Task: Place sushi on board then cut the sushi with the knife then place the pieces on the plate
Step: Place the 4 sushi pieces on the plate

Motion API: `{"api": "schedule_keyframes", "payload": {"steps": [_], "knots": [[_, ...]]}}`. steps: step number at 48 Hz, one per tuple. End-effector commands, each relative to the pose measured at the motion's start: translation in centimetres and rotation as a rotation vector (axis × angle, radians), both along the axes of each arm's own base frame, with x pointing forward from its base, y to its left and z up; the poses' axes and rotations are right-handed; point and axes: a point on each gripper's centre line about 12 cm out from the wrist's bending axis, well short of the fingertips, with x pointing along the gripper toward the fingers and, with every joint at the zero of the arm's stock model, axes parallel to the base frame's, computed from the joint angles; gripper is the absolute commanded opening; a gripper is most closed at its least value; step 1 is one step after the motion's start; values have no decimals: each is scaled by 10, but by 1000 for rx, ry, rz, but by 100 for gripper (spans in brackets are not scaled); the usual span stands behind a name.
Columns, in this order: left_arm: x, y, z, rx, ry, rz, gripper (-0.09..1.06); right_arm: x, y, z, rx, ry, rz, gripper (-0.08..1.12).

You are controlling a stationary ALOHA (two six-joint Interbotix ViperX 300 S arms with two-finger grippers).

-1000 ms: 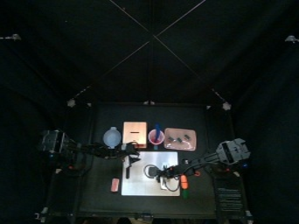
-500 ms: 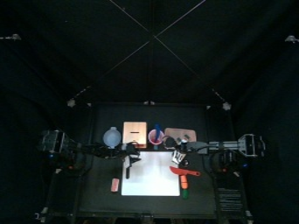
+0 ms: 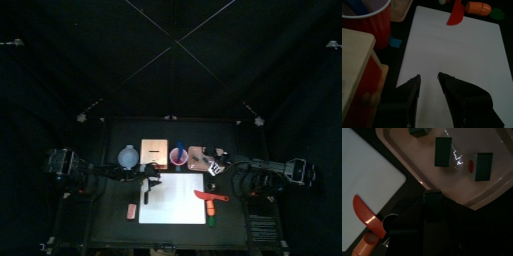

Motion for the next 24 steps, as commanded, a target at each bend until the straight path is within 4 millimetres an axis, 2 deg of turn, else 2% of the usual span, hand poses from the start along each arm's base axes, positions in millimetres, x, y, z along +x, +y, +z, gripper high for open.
{"api": "schedule_keyframes", "payload": {"steps": [1,11,24], "knots": [[6,2,6,11,-23,-4,75,-1,-14,0,-34,-26,-34,62],[7,2,3,13,-14,-6,75,-9,-27,-14,-55,-45,-91,71],[7,2,3,11,-15,-4,75,-14,-24,-19,-48,-40,-92,82]]}}
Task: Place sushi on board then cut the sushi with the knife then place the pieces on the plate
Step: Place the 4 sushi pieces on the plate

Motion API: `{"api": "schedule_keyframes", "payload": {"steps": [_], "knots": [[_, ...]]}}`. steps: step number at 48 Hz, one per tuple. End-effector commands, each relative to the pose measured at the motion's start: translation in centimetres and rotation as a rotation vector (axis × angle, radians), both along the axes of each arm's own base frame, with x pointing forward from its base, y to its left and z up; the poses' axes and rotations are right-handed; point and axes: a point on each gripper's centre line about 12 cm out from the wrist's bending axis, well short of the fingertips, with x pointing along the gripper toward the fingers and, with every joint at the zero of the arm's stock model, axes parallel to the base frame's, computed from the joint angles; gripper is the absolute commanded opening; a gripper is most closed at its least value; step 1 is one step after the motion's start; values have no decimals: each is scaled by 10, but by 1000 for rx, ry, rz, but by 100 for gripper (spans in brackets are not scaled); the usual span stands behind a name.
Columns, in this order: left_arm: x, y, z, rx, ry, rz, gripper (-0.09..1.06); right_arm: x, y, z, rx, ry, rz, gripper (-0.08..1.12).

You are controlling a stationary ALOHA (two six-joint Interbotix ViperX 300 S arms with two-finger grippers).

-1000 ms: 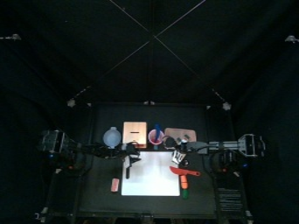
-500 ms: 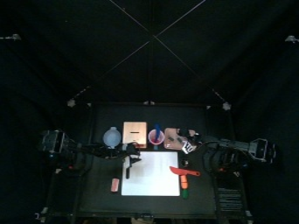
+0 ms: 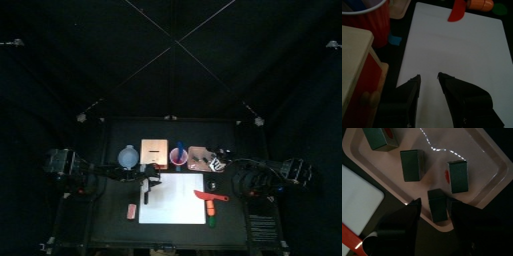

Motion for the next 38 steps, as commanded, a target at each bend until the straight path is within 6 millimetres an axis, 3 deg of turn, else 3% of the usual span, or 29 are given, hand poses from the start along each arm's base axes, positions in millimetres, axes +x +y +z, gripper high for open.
{"api": "schedule_keyframes", "payload": {"steps": [1,10,26,31,38], "knots": [[6,1,9,1,-32,3,75,1,-1,6,-11,-22,-5,82],[6,1,9,-1,-34,5,75,3,-1,27,-41,-63,5,82],[6,2,9,-1,-32,7,75,40,30,104,-216,-313,236,82],[6,3,9,-1,-32,10,75,53,44,112,-272,-353,343,82],[7,4,10,-1,-35,14,75,59,47,109,-340,-337,421,82]]}}
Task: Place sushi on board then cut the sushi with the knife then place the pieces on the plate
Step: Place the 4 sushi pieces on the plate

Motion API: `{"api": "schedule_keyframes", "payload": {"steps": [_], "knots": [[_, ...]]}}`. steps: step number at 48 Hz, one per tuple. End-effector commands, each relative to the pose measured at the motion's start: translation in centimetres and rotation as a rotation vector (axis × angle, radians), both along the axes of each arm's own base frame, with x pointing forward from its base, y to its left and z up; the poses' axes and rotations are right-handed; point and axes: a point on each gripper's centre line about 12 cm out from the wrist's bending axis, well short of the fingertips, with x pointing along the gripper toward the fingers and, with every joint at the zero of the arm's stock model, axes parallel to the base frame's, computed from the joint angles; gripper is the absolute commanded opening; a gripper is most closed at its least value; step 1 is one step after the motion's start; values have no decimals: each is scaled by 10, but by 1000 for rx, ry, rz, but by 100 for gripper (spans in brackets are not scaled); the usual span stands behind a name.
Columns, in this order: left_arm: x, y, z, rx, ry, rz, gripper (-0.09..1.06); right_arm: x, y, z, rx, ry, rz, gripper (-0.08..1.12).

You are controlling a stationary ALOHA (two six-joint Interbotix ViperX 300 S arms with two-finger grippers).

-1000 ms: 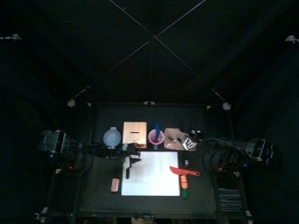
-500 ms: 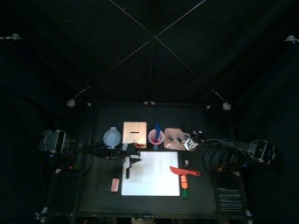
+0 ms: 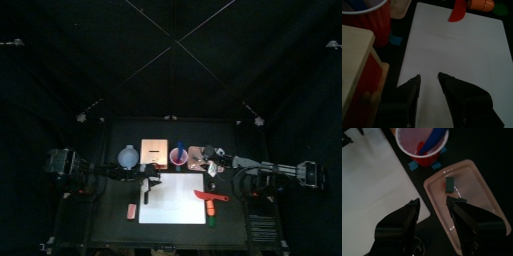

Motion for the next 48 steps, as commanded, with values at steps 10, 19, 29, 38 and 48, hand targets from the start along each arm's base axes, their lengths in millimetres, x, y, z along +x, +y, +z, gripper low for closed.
{"api": "schedule_keyframes", "payload": {"steps": [10,19,29,38,48], "knots": [[8,6,11,0,-40,18,75,6,-2,2,-58,4,32,82],[7,5,9,-15,-34,29,75,6,3,-4,-35,14,39,82],[7,5,9,-39,-30,51,75,5,4,-6,-40,22,48,82],[7,6,9,-46,-30,62,75,1,8,-13,-19,25,47,82],[8,6,9,-48,-30,62,75,-8,30,-30,26,62,105,82]]}}
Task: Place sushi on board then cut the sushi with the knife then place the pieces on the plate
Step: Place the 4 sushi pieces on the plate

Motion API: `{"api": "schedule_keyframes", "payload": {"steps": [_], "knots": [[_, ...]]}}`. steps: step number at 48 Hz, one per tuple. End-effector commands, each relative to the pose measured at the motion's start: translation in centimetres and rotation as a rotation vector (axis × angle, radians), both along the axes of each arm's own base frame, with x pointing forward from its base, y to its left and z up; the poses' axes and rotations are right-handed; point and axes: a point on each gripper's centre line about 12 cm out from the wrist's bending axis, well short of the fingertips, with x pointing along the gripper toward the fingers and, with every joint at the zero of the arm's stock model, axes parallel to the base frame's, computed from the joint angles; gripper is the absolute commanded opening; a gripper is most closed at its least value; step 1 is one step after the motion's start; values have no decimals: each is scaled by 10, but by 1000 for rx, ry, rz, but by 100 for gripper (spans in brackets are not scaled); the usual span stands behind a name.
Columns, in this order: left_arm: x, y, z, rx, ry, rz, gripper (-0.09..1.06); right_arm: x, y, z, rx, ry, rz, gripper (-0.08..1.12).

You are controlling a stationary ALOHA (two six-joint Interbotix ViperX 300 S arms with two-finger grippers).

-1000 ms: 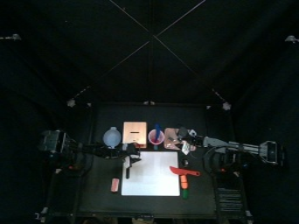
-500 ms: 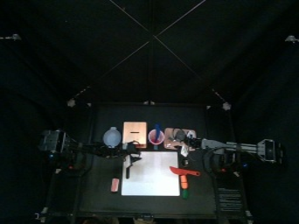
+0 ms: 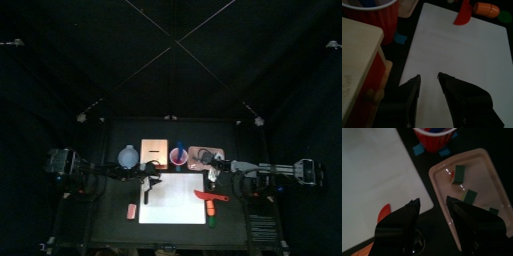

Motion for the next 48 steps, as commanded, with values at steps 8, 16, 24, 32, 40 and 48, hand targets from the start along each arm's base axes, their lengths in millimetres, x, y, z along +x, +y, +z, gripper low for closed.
{"api": "schedule_keyframes", "payload": {"steps": [8,16,24,32,40,48], "knots": [[2,1,-3,-8,13,7,75,-14,18,-18,24,40,52,82],[-4,-3,-18,-40,103,8,75,-8,18,-9,23,-5,53,82],[-8,-4,-22,-51,151,1,75,-3,15,0,23,-33,42,82],[-3,-1,-17,-21,128,-16,75,1,15,4,26,-58,40,82],[7,2,-4,17,75,-39,75,5,14,10,27,-80,40,82],[20,4,10,72,32,-81,75,9,14,18,22,-104,41,82]]}}
